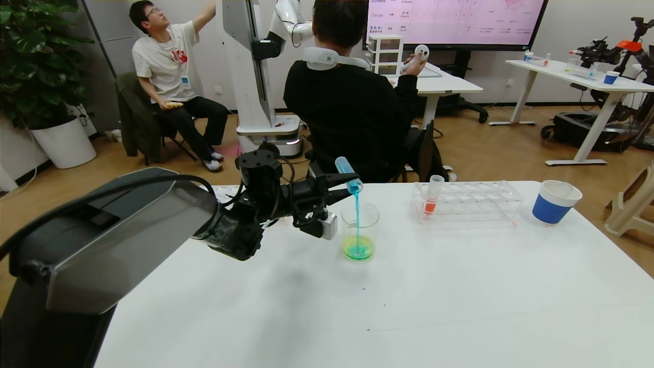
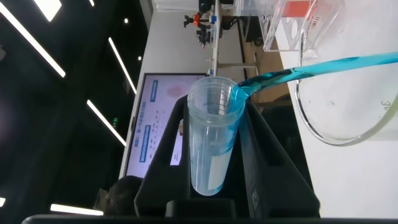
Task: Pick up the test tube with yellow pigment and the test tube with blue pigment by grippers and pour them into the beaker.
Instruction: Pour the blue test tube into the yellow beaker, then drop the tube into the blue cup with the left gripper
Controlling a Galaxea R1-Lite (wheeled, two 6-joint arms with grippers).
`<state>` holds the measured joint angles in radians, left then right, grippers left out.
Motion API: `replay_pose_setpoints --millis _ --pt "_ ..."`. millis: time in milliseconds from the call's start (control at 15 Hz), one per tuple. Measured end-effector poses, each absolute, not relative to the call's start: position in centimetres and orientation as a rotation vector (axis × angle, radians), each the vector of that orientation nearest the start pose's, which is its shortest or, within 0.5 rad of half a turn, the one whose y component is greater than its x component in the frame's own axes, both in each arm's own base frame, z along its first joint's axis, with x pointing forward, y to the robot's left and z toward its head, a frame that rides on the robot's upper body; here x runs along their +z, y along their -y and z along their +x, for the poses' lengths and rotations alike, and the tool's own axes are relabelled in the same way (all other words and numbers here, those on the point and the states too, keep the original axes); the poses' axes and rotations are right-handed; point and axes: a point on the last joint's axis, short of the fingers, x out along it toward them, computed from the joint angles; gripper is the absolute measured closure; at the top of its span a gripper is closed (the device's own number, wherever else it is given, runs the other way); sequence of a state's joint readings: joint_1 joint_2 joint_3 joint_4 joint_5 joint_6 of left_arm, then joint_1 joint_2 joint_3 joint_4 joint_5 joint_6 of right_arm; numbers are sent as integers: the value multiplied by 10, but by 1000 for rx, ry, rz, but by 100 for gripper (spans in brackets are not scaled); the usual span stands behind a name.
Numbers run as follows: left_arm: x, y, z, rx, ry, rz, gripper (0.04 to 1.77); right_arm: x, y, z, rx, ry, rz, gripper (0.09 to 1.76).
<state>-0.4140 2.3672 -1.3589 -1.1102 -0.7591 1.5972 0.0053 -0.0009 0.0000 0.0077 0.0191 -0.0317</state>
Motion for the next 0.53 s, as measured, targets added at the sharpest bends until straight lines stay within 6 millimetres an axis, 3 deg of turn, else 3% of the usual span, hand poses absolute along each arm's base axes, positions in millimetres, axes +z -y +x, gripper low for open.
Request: replay_pose_setpoints --millis 533 --pt "111 202 422 -761 1089 1533 131 75 0 -23 25 -6 -31 11"
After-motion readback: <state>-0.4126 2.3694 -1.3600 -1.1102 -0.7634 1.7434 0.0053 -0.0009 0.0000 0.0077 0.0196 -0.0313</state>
